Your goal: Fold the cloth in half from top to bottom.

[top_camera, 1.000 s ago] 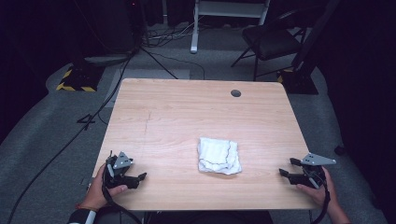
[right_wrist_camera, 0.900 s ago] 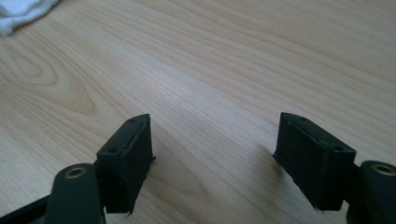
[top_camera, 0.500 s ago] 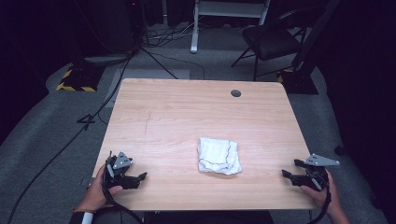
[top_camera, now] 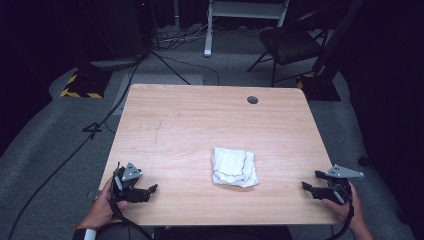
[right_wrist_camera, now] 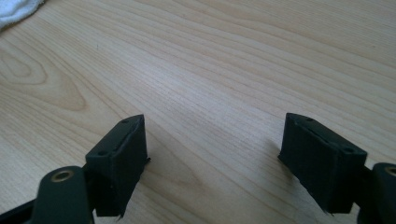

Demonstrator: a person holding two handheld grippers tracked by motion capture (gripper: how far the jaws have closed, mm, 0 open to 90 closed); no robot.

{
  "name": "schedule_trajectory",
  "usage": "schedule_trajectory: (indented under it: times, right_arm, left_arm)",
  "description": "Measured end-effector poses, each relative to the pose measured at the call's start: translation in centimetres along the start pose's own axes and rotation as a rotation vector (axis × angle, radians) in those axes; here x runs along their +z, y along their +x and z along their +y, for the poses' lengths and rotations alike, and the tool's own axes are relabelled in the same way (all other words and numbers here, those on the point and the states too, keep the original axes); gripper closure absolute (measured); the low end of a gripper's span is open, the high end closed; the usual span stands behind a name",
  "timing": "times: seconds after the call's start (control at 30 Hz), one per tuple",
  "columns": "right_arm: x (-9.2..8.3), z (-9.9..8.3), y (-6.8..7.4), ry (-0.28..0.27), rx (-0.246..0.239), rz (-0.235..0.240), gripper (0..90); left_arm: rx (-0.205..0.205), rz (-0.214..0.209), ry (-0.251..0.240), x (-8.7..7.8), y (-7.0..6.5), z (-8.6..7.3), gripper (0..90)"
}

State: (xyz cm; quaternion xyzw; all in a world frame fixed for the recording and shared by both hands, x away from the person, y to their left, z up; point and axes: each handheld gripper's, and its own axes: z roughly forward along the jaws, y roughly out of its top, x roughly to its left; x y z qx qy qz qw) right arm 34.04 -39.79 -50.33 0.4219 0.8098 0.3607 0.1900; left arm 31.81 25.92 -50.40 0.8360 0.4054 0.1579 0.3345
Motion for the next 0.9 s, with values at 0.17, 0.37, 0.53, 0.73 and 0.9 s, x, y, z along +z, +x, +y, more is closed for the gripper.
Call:
schedule_trajectory:
  times: [0.17, 0.37, 0.53, 0.73, 0.9]
  right_arm:
    - [0.0, 0.0, 0.01, 0.0, -0.001, 0.0, 22.9]
    - [0.0, 0.0, 0.0, 0.0, -0.001, 0.0, 22.9]
    - [0.0, 0.0, 0.01, 0.0, -0.001, 0.0, 22.9]
    - [0.0, 0.0, 0.01, 0.0, -0.001, 0.0, 22.9]
    - [0.0, 0.0, 0.01, 0.0, 0.0, 0.0, 22.9]
  left_arm:
    - [0.001, 0.001, 0.0, 0.01, 0.01, 0.01, 14.7]
    - [0.0, -0.001, -0.001, 0.03, 0.04, 0.03, 14.4]
    - [-0.002, -0.003, 0.001, 0.03, 0.03, 0.03, 14.4]
    - [-0.001, -0.003, 0.001, 0.03, 0.03, 0.03, 14.4]
    - [0.0, -0.003, -0.001, 0.03, 0.04, 0.02, 14.4]
